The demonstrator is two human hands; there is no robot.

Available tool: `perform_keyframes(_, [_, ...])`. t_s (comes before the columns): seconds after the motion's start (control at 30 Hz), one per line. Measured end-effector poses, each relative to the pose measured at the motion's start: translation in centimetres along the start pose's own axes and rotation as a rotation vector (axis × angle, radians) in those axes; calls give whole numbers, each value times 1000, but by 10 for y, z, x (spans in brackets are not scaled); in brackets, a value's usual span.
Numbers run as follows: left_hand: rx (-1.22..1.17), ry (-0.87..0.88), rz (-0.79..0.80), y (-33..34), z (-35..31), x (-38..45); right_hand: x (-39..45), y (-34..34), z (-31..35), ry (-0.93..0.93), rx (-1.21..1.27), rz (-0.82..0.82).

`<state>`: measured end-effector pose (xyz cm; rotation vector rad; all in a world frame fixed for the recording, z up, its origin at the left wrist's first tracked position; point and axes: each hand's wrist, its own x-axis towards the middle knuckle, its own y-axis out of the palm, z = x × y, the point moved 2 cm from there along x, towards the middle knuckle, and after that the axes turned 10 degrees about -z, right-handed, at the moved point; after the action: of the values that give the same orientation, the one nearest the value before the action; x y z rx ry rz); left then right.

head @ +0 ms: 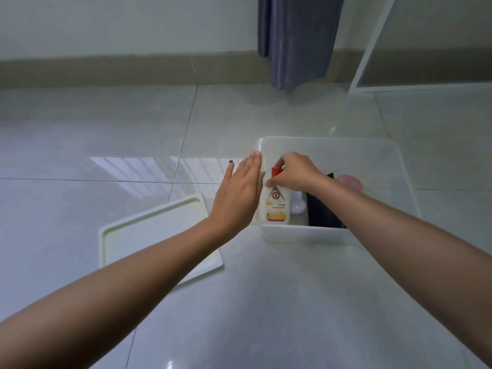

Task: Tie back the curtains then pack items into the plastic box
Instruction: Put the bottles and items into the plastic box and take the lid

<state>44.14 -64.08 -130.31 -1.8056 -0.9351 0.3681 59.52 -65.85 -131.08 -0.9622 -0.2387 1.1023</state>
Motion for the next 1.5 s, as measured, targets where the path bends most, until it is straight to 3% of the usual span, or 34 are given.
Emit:
perform_keyframes(0.23, [-13, 4, -19, 0, 0, 0, -1, 7, -23, -48, -98, 301])
perform_keyframes(0.33, [-19, 0, -25, -1, -1, 0, -2, 6, -29, -78, -136, 267])
perform_keyframes(0.43, [-27, 0, -18, -2, -2, -1, 1, 6, -34, -46, -21, 200])
perform_keyframes(0.6, [-23, -9, -5, -2, -2, 0, 5, 5, -43, -41, 43, -148])
perform_keyframes(0.8, [2, 6, 0, -1, -1, 1, -6, 14, -27, -297, -311, 60])
perform_keyframes(1.0, [-13, -12, 25, -7, 0, 1, -14, 8, -17, -196, -326, 118])
perform_keyframes(1.03, [-18, -10, 42, -10, 3, 1, -16, 2, -6, -182, -297, 81])
perform_keyframes(1.1, [-48, -28, 45, -20, 15, 0, -24, -15, 26, -210, -201, -144])
perform_keyframes(1.2, [-92, -192, -59, -42, 55, -3, -46, -41, 79, -283, 78, -457])
perform_keyframes(1.27, [-83, -367, -153, -57, 96, -12, -64, -35, 107, -322, 244, -470])
perform_keyframes(1.37, [-31, -774, -210, -72, 164, -52, -84, 21, 128, -354, 301, -291])
perform_keyframes(1.5, [-32, -1308, -126, -70, 216, -138, -100, 122, 116, -217, 45, 162])
